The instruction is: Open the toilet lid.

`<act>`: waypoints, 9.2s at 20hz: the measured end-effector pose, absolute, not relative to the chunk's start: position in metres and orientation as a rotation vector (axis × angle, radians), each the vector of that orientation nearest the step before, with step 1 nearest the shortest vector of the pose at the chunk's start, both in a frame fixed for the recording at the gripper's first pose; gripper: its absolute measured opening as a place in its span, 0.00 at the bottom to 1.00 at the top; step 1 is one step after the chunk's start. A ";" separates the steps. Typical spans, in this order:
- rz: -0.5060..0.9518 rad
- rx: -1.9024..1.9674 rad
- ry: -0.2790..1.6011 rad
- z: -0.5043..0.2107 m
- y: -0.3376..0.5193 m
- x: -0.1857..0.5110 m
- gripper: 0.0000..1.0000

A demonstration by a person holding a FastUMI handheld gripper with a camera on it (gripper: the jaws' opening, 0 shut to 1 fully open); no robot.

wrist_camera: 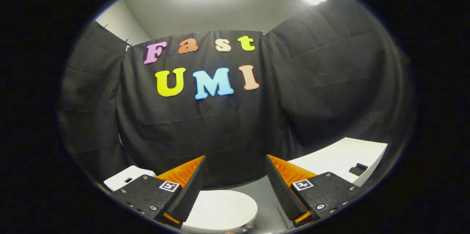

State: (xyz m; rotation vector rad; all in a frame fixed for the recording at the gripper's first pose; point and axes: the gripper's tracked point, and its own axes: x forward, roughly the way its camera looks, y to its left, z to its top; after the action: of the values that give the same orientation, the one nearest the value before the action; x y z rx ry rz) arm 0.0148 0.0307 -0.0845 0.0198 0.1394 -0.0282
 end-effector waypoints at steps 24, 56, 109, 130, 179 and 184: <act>-0.238 0.474 0.459 -0.280 0.006 -0.015 0.95; -0.390 1.005 0.715 -0.471 -0.022 -0.061 0.71; -0.059 0.096 0.512 -0.214 0.133 -0.014 0.03; 0.114 -0.095 0.371 -0.145 0.284 -0.017 0.03; 0.527 0.088 0.359 -0.156 0.487 -0.051 0.68; 0.613 0.152 0.246 -0.102 0.474 -0.058 0.96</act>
State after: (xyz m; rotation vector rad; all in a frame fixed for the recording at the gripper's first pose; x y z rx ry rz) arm -0.0585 0.4735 -0.1023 0.1524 0.2464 0.6133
